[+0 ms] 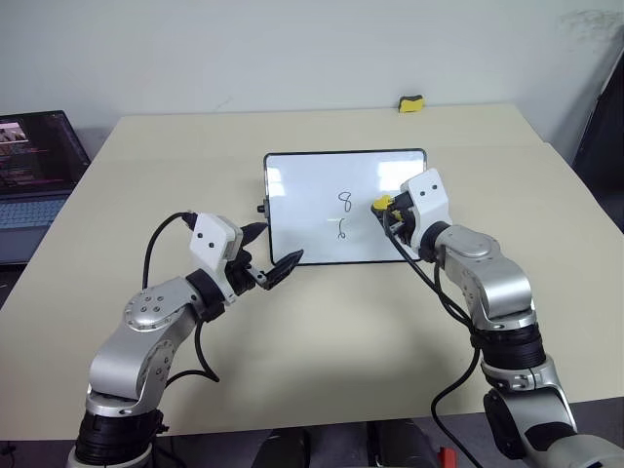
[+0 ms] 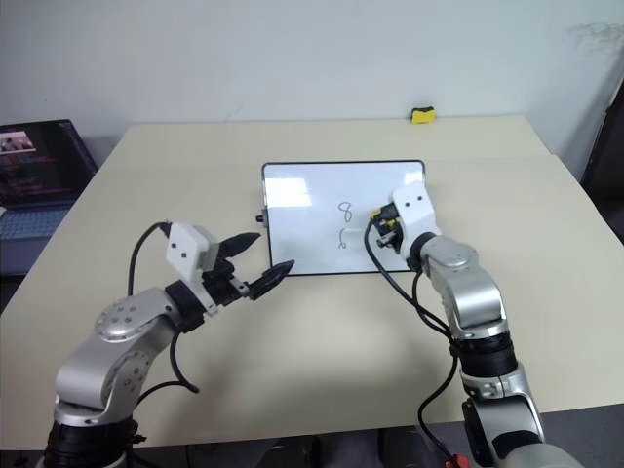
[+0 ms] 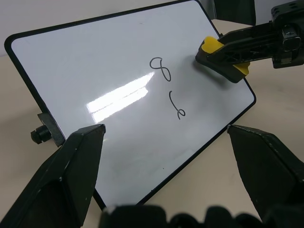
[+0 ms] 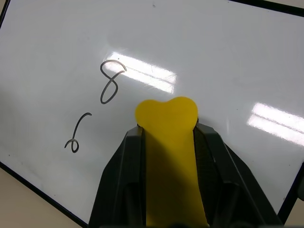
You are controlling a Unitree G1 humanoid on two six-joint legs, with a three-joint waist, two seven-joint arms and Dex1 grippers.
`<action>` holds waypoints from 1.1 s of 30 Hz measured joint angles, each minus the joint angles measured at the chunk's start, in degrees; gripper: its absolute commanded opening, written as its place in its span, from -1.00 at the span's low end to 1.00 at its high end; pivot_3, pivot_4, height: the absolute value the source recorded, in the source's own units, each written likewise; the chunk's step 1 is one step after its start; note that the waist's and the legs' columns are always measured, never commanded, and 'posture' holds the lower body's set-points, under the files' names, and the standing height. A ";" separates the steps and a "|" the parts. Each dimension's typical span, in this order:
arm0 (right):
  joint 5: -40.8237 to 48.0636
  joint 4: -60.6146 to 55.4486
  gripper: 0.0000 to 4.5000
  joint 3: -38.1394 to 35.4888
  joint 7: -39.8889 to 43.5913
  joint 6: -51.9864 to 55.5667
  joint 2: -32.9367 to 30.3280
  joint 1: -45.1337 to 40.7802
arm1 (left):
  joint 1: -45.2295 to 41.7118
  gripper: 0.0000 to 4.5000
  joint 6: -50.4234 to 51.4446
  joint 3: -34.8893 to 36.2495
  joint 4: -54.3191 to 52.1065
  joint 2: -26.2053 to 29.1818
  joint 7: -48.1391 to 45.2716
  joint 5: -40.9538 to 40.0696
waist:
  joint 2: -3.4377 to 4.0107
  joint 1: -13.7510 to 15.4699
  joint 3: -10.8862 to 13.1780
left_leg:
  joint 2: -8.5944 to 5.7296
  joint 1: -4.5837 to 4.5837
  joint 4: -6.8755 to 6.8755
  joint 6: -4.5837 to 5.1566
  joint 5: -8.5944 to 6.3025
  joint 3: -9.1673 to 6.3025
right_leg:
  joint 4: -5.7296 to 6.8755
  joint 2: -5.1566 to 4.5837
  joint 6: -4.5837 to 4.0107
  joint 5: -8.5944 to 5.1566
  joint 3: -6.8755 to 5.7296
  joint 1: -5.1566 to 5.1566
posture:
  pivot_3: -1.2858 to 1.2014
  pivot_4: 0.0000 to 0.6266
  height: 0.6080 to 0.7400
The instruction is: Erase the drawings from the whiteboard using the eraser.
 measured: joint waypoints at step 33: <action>-7.26 38.08 -0.51 7.73 -1.02 -35.43 5.54 -17.65 | -0.23 1.00 -3.34 -1.51 2.86 -0.28 1.51 3.99 | 0.00 -0.43 0.00 | 0.09 0.06 0.04 -0.01 0.01 0.07 | 0.07 0.09 -0.07 0.07 0.02 -0.01 | 0.03 -0.52 1.00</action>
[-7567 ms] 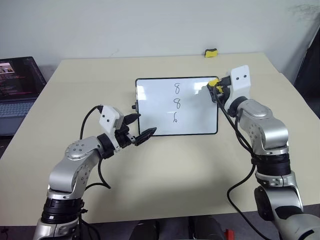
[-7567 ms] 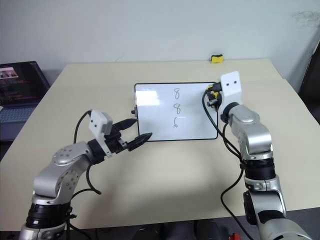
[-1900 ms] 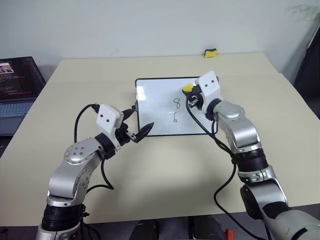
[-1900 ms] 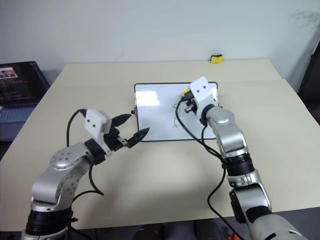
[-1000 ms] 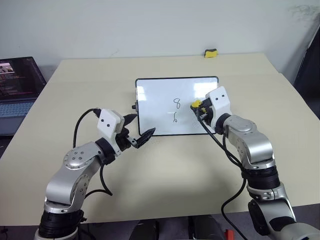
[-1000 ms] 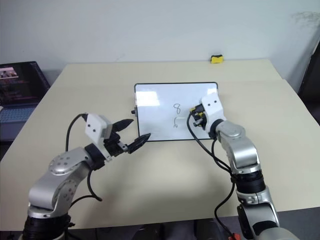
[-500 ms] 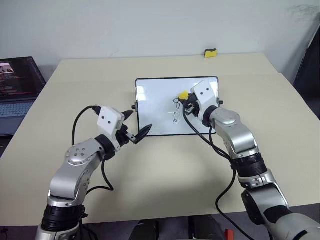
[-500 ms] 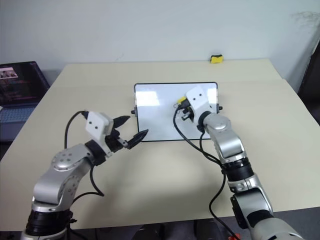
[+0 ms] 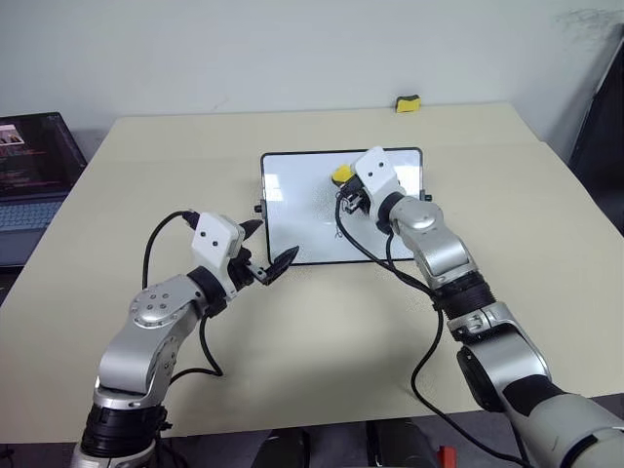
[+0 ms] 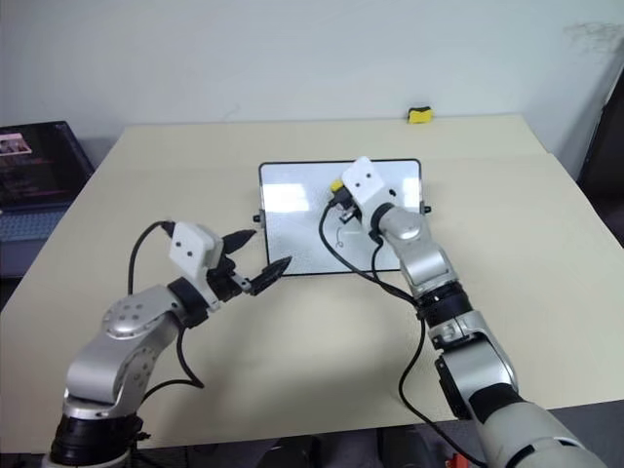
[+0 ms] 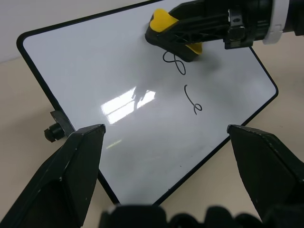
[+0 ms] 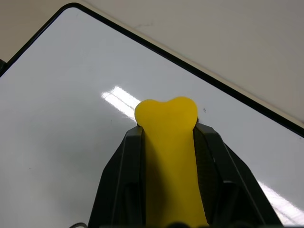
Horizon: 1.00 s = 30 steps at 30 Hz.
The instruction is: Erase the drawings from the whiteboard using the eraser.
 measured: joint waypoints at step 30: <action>0.36 -18.94 -0.51 -1.12 4.15 9.16 -1.89 13.45 | 0.22 1.00 1.81 0.13 -1.74 0.02 -0.35 -1.14 | -0.02 0.50 -0.02 | 0.16 0.00 -0.01 -0.04 0.02 -0.01 | -0.07 0.20 -0.06 0.12 0.02 0.01 | 0.03 -0.52 1.00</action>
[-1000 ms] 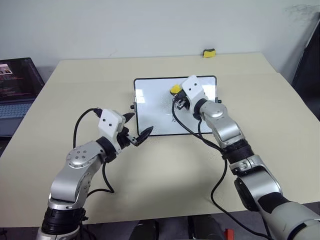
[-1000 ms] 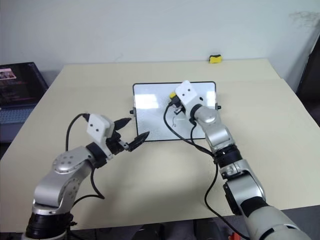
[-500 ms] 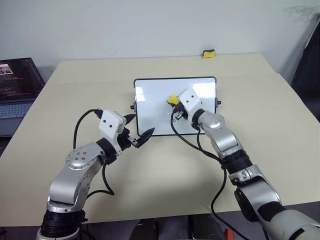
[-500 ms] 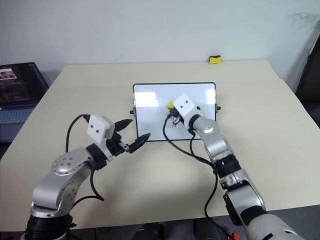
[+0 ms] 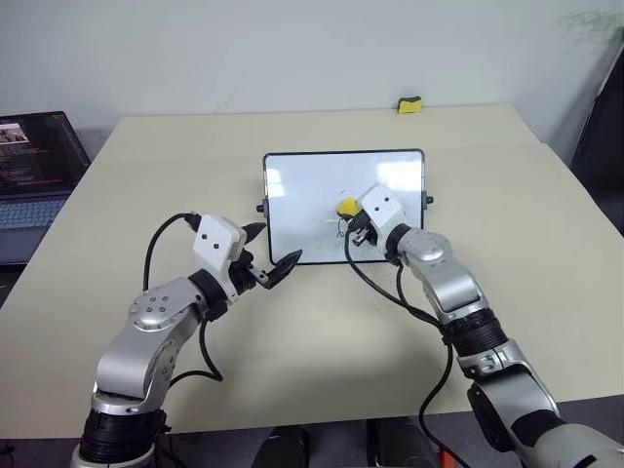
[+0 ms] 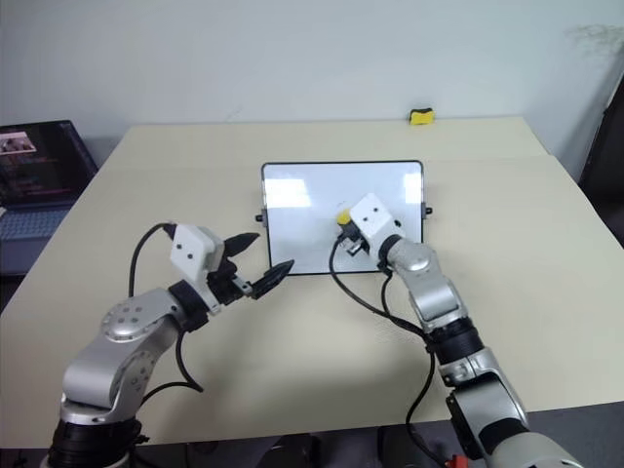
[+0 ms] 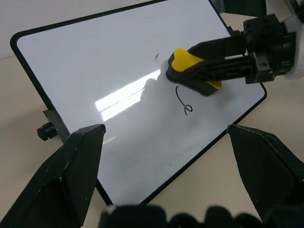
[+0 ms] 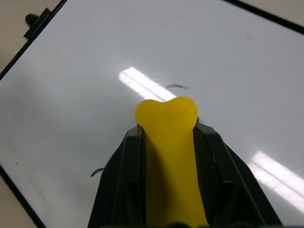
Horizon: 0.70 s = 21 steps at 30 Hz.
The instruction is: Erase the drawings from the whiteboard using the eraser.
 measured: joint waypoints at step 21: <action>-2.24 15.05 -0.51 -0.14 -4.66 -8.60 2.82 -8.97 | -0.46 1.00 0.20 -0.16 -0.02 0.17 -0.95 -0.03 | 0.00 -0.35 -0.01 | 0.03 0.08 0.02 0.00 0.00 0.03 | 0.03 0.03 -0.03 0.02 0.01 0.05 | 0.03 -0.52 1.00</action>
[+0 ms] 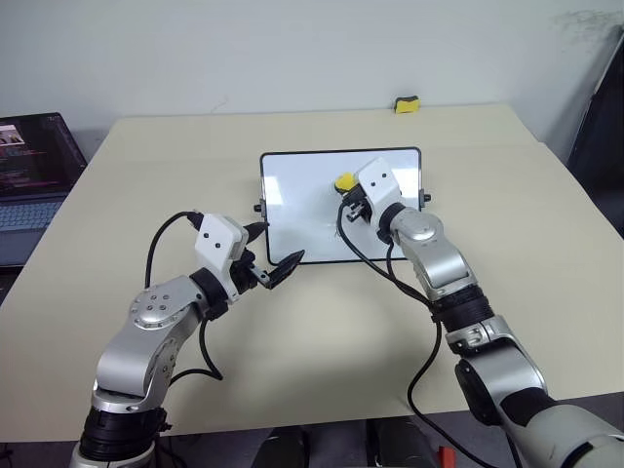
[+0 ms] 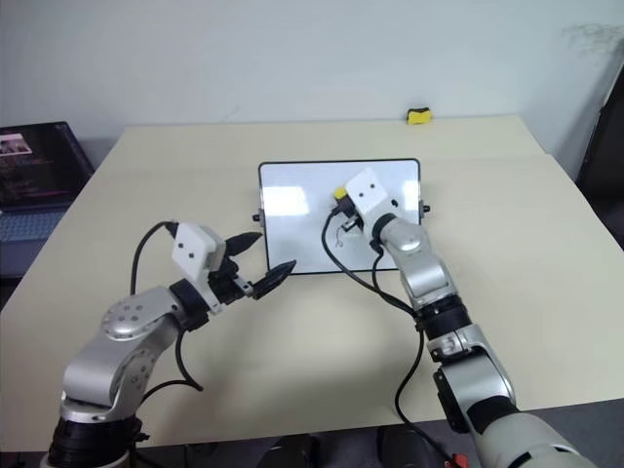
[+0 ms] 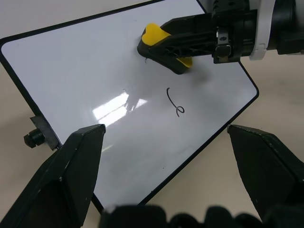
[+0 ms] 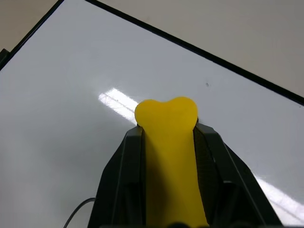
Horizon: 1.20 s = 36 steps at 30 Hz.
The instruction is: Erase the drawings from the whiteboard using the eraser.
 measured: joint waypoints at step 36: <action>9.10 -34.75 -0.51 -7.72 5.39 32.79 -6.23 15.25 | 6.28 1.00 3.58 -0.15 -6.89 -1.74 3.61 -2.46 | 0.00 0.74 0.01 | 0.12 -0.08 -0.05 0.00 -0.01 -0.05 | -0.14 0.11 -0.05 0.10 0.02 -0.03 | 0.03 -0.52 1.00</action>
